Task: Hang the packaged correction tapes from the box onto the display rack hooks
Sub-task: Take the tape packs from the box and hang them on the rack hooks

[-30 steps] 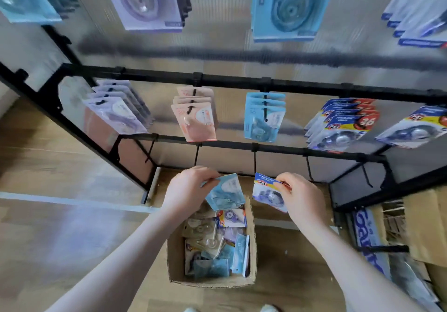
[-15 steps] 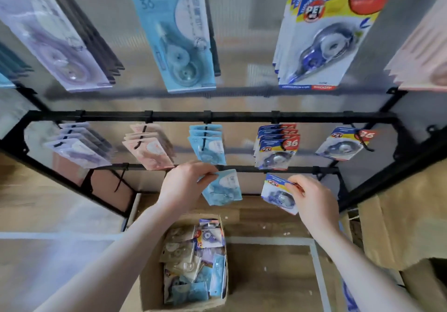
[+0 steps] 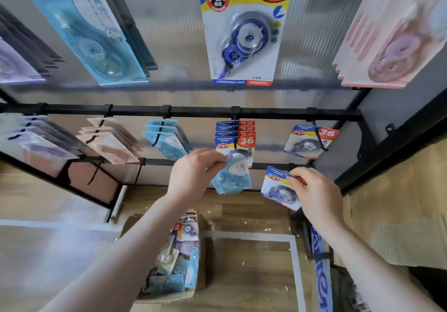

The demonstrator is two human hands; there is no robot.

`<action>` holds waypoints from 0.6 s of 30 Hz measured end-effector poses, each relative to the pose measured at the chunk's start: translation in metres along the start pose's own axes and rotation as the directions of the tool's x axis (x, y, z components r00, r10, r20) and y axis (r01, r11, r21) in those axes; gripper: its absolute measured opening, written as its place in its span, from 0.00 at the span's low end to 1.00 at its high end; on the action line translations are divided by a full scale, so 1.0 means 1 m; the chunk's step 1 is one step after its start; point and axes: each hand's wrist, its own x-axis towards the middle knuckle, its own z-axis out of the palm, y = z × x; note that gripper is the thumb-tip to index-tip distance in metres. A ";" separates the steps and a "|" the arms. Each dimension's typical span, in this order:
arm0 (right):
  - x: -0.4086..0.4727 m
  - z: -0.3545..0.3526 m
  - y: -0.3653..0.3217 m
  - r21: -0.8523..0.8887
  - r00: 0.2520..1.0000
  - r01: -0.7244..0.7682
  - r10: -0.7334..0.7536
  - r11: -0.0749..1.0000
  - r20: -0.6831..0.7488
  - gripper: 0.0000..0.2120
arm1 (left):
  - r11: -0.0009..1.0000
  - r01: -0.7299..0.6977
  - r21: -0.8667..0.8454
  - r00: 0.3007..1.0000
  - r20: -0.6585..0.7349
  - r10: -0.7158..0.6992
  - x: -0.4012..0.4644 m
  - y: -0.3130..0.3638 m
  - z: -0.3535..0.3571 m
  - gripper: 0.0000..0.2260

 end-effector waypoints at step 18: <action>0.019 0.012 -0.016 0.005 0.991 0.131 -0.131 0.991 -0.034 0.06 | 0.997 -0.054 0.054 0.999 0.006 0.054 0.007 -0.041 -0.027 0.05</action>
